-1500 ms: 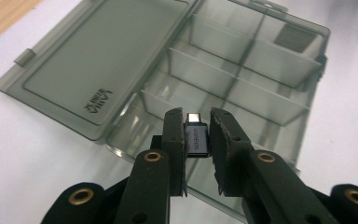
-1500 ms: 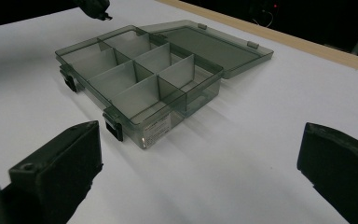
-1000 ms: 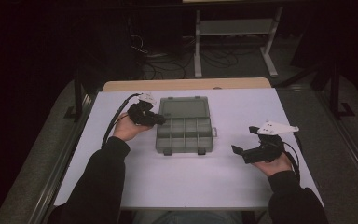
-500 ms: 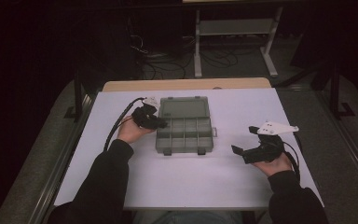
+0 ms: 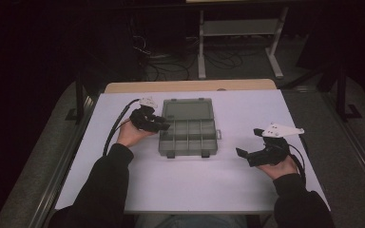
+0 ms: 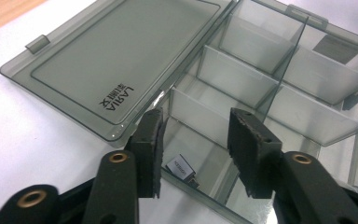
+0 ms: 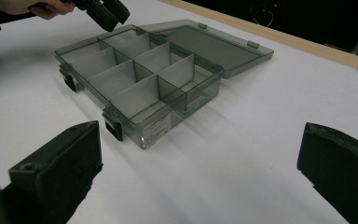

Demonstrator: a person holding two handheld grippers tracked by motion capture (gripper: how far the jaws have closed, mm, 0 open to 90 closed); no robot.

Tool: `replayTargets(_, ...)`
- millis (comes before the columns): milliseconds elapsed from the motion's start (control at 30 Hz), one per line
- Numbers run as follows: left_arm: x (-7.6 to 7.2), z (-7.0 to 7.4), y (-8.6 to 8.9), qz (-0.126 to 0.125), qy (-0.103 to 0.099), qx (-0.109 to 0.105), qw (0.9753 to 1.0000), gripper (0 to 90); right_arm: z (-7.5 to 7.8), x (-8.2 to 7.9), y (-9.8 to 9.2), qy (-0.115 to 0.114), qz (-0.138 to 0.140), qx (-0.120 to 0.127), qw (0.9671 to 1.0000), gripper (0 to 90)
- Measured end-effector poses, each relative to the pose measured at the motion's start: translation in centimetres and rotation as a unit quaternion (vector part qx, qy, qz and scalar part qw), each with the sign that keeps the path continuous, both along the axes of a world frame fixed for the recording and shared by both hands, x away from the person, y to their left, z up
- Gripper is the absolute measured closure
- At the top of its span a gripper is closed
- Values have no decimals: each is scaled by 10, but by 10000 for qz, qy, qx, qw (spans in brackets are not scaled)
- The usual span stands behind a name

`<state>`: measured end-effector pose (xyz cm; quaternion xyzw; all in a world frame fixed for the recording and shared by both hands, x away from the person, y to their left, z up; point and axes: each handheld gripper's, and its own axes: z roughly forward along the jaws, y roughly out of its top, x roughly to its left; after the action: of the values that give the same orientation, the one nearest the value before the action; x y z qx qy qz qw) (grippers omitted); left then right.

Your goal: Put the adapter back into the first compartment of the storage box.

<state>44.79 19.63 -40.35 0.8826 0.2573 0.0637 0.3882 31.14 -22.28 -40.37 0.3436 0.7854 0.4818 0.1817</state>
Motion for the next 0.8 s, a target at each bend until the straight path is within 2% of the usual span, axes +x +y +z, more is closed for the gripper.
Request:
replayTargets(67,-1,0,1,-25,-26,-78,10000,525,0,0,0,-5,3,9,10000,0)
replayTargets(100,-3,1,1,-80,-30,-166,9998,489,0,0,0,0,3,20,10000,0)
replayTargets(167,-3,1,1,-101,-18,-185,9998,449,0,0,-1,10,0,22,10000,0)
replayTargets(267,-5,6,3,-120,-23,-367,9993,378,0,0,-1,-4,5,27,10000,0)
replayTargets(300,-5,6,3,-120,-23,-367,9993,366,0,0,-1,-5,5,34,10000,0)
replayTargets(433,-9,13,8,-243,-88,-632,9977,277,1,0,-1,-15,-4,32,10000,0)
replayTargets(533,-10,16,10,-214,-123,-691,9973,176,1,-1,-1,-26,-11,24,10000,0)
replayTargets(633,-12,21,13,-119,-291,-664,9973,106,1,-1,-1,-26,-26,33,10000,0)
replayTargets(800,-14,24,15,-102,-253,-659,9975,14,1,-2,-1,-31,-25,35,10000,0)
